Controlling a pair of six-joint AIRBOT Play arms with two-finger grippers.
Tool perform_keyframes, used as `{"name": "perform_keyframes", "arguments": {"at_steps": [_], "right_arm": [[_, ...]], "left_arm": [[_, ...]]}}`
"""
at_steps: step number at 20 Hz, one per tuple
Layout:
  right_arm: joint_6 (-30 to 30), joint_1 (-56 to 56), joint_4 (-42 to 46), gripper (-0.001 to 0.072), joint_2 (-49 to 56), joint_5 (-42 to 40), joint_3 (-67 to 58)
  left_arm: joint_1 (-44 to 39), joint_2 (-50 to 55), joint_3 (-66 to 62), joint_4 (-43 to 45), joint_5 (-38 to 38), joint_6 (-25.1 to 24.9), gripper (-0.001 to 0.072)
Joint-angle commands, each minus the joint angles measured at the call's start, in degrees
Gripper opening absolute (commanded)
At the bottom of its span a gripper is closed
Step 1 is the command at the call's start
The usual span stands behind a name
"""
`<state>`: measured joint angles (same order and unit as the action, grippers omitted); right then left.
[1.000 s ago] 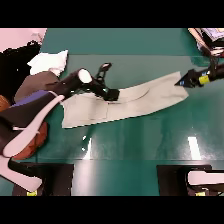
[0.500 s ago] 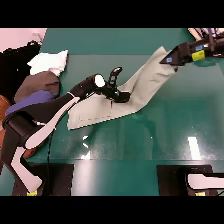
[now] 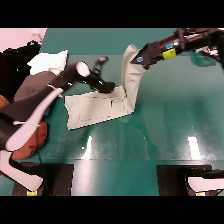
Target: Fold the shirts.
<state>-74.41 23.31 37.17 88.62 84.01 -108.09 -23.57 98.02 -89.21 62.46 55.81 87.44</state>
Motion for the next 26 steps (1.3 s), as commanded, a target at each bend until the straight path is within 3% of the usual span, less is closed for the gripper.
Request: {"name": "perform_keyframes", "arguments": {"at_steps": [1,5,6,7,9,13,15,20,21,22,23,26], "right_arm": [[1.0,7.1,-0.2,0.0017,1.1,-7.5,-0.2],[3.0,19.0,-0.1,0.0033,6.9,-16.9,-0.2],[4.6,21.9,-0.1,0.0095,8.8,-18.8,-0.2],[6.6,24.8,0.0,0.011,10.8,-20.9,-0.2],[9.6,28.7,0.3,0.0337,14.2,-24.0,-0.2],[9.6,27.8,4.3,0.0302,15.7,-17.6,-0.2],[6.6,23.8,9.3,0.0302,14.0,-12.0,1.3],[5.3,7.2,13.8,0.0313,6.1,-11.0,17.8],[5.3,3.7,13.9,0.0391,5.4,-11.4,20.9],[5.3,0.4,13.5,0.0595,5.3,-11.8,23.8],[5.3,-2.5,13.0,0.0694,5.6,-12.2,26.1],[5.5,-7.5,6.6,0.0691,8.6,-13.0,30.6]], "left_arm": [[9.2,-9.0,0.0,8.3,6.0,-1.0,0.0023],[19.4,-18.8,0.0,11.8,8.2,-0.9,0.0023],[21.4,-20.6,0.0,11.8,8.3,-0.9,0.0023],[22.8,-21.9,0.0,11.8,8.5,-0.9,0.0023],[24.8,-23.6,0.0,11.8,9.4,-0.9,0.0023],[25.3,-24.0,0.0,11.8,13.1,-0.9,0.0023],[25.3,-24.0,0.0,11.7,13.9,-0.9,0.0023],[25.3,-24.0,0.1,11.1,15.3,-0.9,0.0023],[25.3,-24.0,0.1,10.6,15.2,-0.9,0.0023],[25.3,-24.0,0.1,9.8,15.0,-0.9,0.0023],[25.2,-24.0,0.1,8.9,14.9,-0.9,0.0023],[25.2,-24.0,0.1,7.4,13.7,-0.9,0.0023]]}}
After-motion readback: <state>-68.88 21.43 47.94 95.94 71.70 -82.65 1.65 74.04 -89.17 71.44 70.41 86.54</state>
